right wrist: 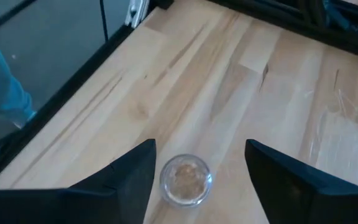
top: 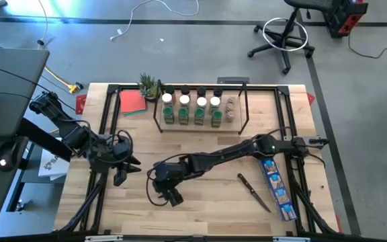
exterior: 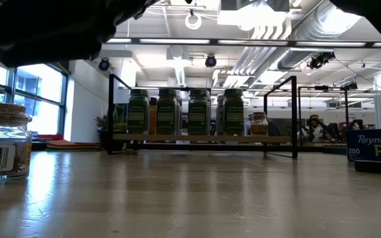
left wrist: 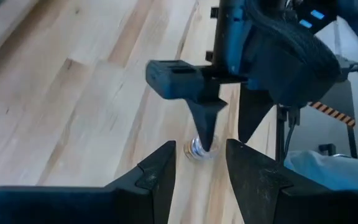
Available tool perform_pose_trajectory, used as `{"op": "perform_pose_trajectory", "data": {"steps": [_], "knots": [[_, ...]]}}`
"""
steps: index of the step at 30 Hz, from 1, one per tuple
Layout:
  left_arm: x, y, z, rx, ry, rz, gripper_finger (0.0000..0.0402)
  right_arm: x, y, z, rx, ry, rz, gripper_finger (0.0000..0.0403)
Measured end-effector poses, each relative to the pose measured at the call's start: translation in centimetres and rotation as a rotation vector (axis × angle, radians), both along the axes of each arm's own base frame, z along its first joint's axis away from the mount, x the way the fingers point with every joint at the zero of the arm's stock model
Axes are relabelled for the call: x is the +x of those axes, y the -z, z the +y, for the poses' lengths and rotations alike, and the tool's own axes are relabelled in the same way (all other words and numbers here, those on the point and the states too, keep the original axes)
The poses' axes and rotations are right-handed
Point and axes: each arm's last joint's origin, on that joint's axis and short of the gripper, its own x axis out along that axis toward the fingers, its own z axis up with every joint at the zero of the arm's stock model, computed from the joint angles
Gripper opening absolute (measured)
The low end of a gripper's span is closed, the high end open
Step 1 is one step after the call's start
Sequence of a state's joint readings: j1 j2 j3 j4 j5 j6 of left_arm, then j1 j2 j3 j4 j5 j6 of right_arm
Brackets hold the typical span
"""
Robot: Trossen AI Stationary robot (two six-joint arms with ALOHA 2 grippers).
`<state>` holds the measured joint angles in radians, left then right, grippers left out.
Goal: Shelf spices
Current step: Put the transparent seasoning bottle on the shelf aligned with the other transparent seasoning bottle
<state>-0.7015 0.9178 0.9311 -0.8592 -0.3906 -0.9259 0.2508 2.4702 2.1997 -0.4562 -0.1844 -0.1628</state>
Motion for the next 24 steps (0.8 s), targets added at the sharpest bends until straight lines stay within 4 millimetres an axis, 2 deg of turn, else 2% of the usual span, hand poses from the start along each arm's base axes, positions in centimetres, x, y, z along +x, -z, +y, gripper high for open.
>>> {"op": "perform_pose_trajectory", "data": {"steps": [7, 13, 18, 24], "knots": [[0.0, 0.1, -0.1, -0.034, -0.003, 0.022, 0.0135, 0.6, 2.8, -0.1, -0.012, 0.011, 0.035, 0.0316], [-0.1, 0.1, -0.1, -0.049, 0.003, 0.033, 0.0135, 0.5, 5.3, 1.0, -0.060, 0.000, 0.063, 0.0320], [-0.1, 0.1, -0.1, -0.046, 0.003, 0.036, 0.0135, 0.4, 6.5, 1.7, -0.037, 0.032, 0.097, 0.0301], [-0.1, 0.1, -0.1, -0.041, 0.008, 0.034, 0.0135, 0.8, 6.4, 1.9, -0.022, 0.077, 0.058, 0.0232]]}}
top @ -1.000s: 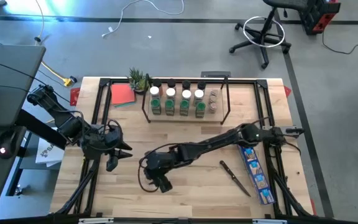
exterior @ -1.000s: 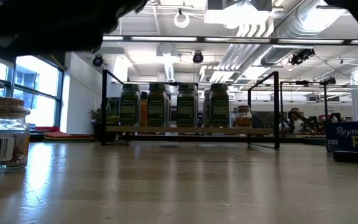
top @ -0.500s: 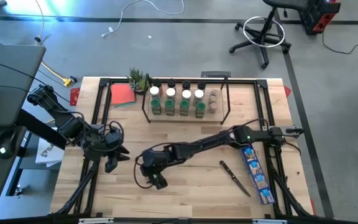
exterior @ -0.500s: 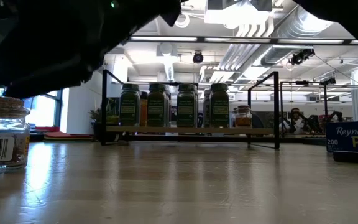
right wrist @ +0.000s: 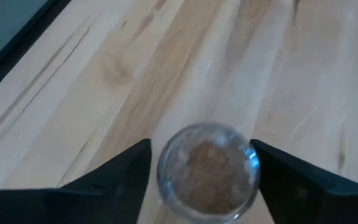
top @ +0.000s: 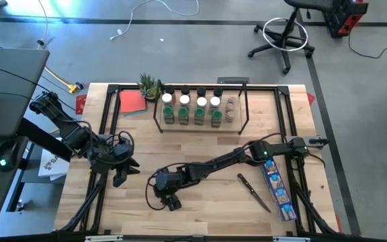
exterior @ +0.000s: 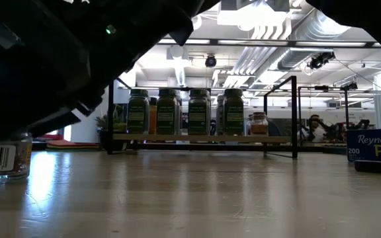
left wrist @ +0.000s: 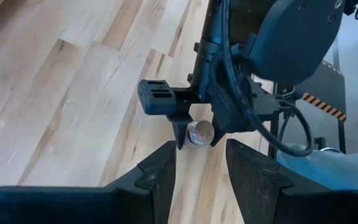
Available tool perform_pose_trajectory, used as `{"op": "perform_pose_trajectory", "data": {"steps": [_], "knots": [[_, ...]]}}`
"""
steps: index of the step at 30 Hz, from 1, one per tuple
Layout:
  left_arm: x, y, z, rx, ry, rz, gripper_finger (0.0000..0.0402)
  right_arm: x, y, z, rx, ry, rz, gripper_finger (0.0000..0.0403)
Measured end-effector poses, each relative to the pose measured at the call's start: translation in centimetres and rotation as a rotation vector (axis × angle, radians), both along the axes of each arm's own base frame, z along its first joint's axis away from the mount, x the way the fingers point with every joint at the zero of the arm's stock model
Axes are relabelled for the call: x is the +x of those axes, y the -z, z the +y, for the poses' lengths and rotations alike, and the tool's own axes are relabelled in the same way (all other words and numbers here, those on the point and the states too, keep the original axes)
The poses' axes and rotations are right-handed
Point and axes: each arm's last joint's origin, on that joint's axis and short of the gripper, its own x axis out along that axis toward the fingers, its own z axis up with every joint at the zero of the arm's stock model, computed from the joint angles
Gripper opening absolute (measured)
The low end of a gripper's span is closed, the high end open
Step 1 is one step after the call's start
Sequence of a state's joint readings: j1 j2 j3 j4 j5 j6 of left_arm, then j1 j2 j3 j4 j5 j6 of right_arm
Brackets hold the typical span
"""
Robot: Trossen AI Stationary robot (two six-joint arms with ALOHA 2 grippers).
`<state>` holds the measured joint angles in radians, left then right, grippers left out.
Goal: Shelf spices
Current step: Put the transparent seasoning bottle on the shelf aligned with the other transparent seasoning bottle
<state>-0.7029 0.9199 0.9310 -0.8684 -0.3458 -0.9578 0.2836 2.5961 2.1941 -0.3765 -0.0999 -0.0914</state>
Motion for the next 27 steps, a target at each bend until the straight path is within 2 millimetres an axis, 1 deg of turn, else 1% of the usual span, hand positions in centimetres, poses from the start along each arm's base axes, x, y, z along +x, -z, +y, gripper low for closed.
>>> {"op": "perform_pose_trajectory", "data": {"steps": [4, 7, 10, 14, 15, 17, 21, 23, 25, 27], "knots": [[0.0, 0.0, 0.0, 0.021, 0.021, -0.004, 0.0135, 0.1, -0.1, -0.1, -0.004, 0.025, -0.010, 0.0162], [0.0, 0.0, 0.0, 0.025, 0.025, -0.005, 0.0135, -0.2, -1.2, -0.6, -0.017, 0.068, 0.037, 0.0158], [0.0, 0.0, 0.0, 0.025, 0.025, -0.004, 0.0135, -0.4, -3.6, -2.1, -0.046, 0.130, 0.073, 0.0158], [0.0, 0.0, 0.0, 0.037, 0.024, -0.009, 0.0135, -1.0, -8.9, -4.5, -0.053, 0.187, 0.054, 0.0158], [0.0, 0.0, 0.1, 0.041, 0.022, -0.011, 0.0135, -1.3, -10.1, -5.2, -0.047, 0.202, 0.059, 0.0158], [0.0, 0.0, 0.1, 0.049, 0.015, -0.016, 0.0135, -2.1, -11.7, -6.5, -0.018, 0.219, 0.102, 0.0158], [0.0, 0.0, 0.1, 0.061, 0.008, -0.024, 0.0135, -4.5, -14.1, -8.2, -0.027, 0.260, 0.217, 0.0158], [0.0, 0.0, 0.2, 0.075, 0.007, -0.030, 0.0135, -6.0, -15.3, -8.5, -0.012, 0.272, 0.261, 0.0158], [0.0, 0.0, 0.2, 0.094, 0.009, -0.037, 0.0135, -7.5, -15.7, -8.3, 0.006, 0.271, 0.308, 0.0158], [0.1, 0.0, 0.2, 0.113, 0.008, -0.046, 0.0135, -9.1, -15.7, -7.7, 0.020, 0.296, 0.356, 0.0158]]}}
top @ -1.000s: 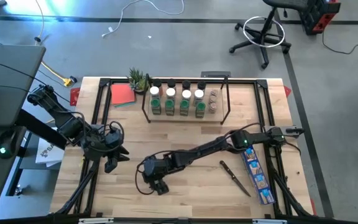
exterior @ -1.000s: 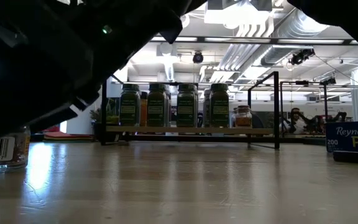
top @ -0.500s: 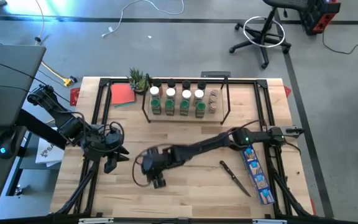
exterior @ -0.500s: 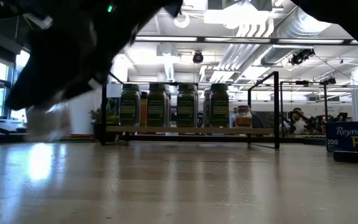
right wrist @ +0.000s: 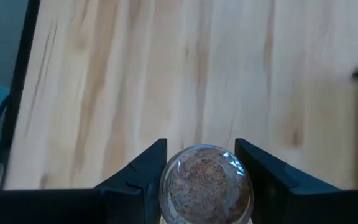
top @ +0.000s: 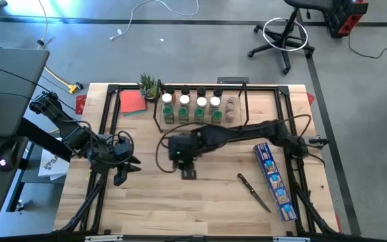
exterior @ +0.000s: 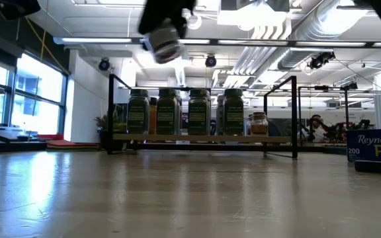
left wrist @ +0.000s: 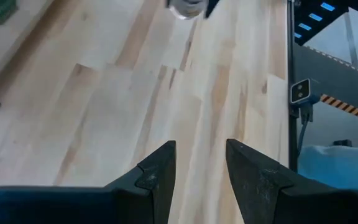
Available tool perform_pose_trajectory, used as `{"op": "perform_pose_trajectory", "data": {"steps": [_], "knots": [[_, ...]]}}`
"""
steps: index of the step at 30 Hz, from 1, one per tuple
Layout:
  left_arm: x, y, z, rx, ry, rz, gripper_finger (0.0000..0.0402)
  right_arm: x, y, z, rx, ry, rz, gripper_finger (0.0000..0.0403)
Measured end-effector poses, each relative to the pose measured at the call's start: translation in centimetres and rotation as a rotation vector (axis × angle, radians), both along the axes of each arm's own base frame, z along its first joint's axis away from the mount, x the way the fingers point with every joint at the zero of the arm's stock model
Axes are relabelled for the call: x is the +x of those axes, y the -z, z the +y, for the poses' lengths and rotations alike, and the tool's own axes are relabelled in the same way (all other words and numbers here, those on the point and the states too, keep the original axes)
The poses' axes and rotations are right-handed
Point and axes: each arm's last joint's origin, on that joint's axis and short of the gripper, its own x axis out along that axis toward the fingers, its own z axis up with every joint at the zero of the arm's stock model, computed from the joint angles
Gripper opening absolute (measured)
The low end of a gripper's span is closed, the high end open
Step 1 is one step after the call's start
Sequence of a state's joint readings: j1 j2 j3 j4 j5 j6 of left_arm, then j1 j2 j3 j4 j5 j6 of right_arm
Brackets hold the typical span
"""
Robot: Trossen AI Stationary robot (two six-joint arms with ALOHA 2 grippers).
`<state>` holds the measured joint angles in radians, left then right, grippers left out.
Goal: Shelf spices
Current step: Put the transparent seasoning bottle on the shelf aligned with the other transparent seasoning bottle
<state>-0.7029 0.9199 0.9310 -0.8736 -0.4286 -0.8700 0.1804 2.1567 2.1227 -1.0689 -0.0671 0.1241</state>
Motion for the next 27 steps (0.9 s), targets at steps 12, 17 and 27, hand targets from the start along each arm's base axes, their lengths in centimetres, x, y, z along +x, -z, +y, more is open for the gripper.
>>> {"op": "perform_pose_trajectory", "data": {"steps": [12, 17, 27], "knots": [[0.1, -0.2, 0.4, 0.088, -0.087, -0.073, 0.0135, -13.9, -2.7, -2.0, -0.050, 0.567, -0.038, 0.0158], [0.2, -0.2, 0.4, 0.094, -0.096, -0.081, 0.0135, -16.1, -0.5, -6.0, -0.127, 0.703, -0.020, 0.0158], [0.1, -0.2, 0.3, 0.063, -0.079, -0.064, 0.0135, -16.0, 5.0, -12.9, -0.164, 0.759, -0.079, 0.0157]]}}
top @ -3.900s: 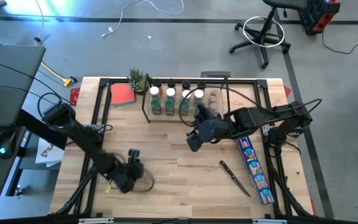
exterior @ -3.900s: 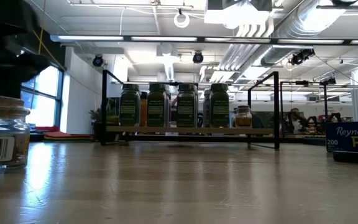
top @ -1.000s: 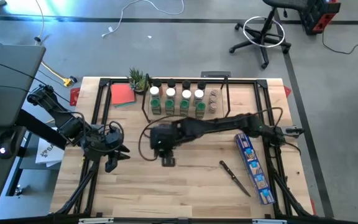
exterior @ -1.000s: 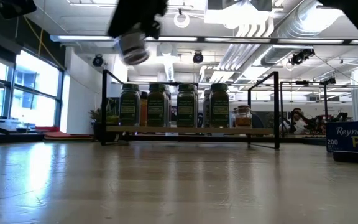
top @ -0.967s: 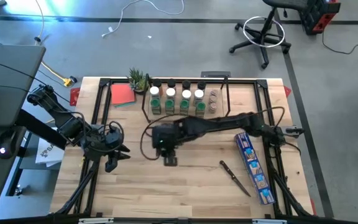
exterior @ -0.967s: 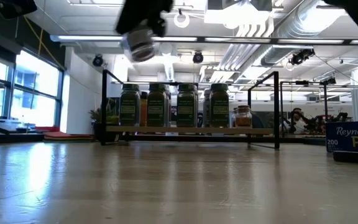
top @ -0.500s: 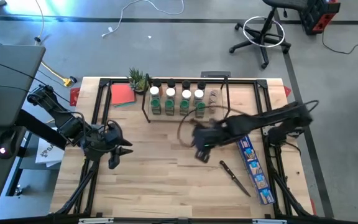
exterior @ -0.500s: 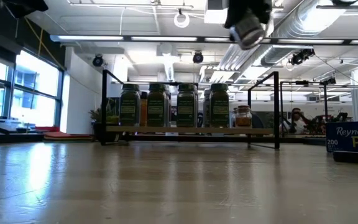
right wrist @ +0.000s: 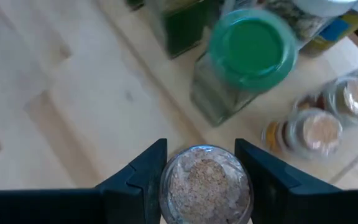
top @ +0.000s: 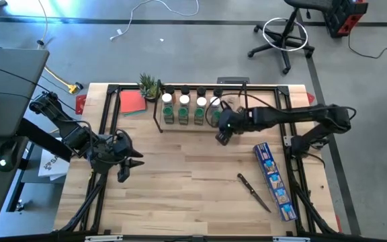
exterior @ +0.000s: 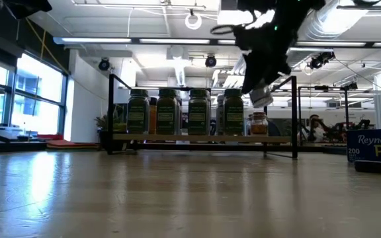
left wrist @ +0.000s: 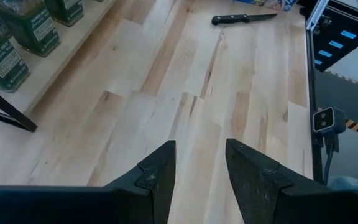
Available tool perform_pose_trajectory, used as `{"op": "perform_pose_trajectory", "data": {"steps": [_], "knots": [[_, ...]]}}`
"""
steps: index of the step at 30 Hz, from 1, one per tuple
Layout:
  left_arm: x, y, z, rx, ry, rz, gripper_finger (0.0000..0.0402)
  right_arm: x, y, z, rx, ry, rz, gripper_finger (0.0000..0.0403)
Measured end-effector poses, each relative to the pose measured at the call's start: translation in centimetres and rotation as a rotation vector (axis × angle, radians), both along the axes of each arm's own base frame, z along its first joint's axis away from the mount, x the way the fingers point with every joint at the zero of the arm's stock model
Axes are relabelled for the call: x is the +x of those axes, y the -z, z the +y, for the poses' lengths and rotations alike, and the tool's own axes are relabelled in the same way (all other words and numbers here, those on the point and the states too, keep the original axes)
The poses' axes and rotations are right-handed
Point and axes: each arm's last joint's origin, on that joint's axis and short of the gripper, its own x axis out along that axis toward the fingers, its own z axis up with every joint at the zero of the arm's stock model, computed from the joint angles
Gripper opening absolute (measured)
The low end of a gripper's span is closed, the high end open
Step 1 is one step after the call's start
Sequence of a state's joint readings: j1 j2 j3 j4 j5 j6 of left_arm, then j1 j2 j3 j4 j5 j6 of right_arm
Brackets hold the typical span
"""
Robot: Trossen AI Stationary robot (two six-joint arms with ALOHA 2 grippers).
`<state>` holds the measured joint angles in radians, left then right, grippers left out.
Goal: Shelf spices
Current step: Put the transparent seasoning bottle on the shelf aligned with the other transparent seasoning bottle
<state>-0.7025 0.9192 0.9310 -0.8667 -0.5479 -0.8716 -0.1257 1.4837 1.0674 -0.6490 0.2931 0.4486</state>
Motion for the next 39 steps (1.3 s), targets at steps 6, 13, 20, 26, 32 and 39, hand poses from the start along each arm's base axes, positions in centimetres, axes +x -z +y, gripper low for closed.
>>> {"op": "perform_pose_trajectory", "data": {"steps": [6, 13, 20, 26, 32, 39], "knots": [[0.0, 0.0, 0.0, -0.033, -0.013, 0.006, 0.0135, -0.3, 0.7, -1.6, -0.046, 0.013, -0.008, 0.0157], [0.0, 0.0, 0.0, -0.050, -0.030, 0.005, 0.0135, -0.1, 1.0, -1.3, 0.045, -0.077, -0.025, 0.0157], [0.0, 0.0, 0.0, -0.048, -0.040, 0.000, 0.0135, -0.6, 1.3, -1.2, 0.016, -0.130, 0.049, 0.0157], [0.0, 0.0, 0.0, -0.054, -0.044, -0.001, 0.0135, -1.5, 3.1, -2.1, 0.023, -0.064, 0.076, 0.0157], [0.0, 0.0, 0.1, -0.070, -0.048, 0.004, 0.0135, -1.8, 3.8, -2.7, 0.022, -0.036, 0.064, 0.0169], [0.3, 0.0, 0.4, -0.087, -0.061, 0.016, 0.0135, -2.0, 3.8, -3.2, -0.002, -0.007, 0.075, 0.0179]]}}
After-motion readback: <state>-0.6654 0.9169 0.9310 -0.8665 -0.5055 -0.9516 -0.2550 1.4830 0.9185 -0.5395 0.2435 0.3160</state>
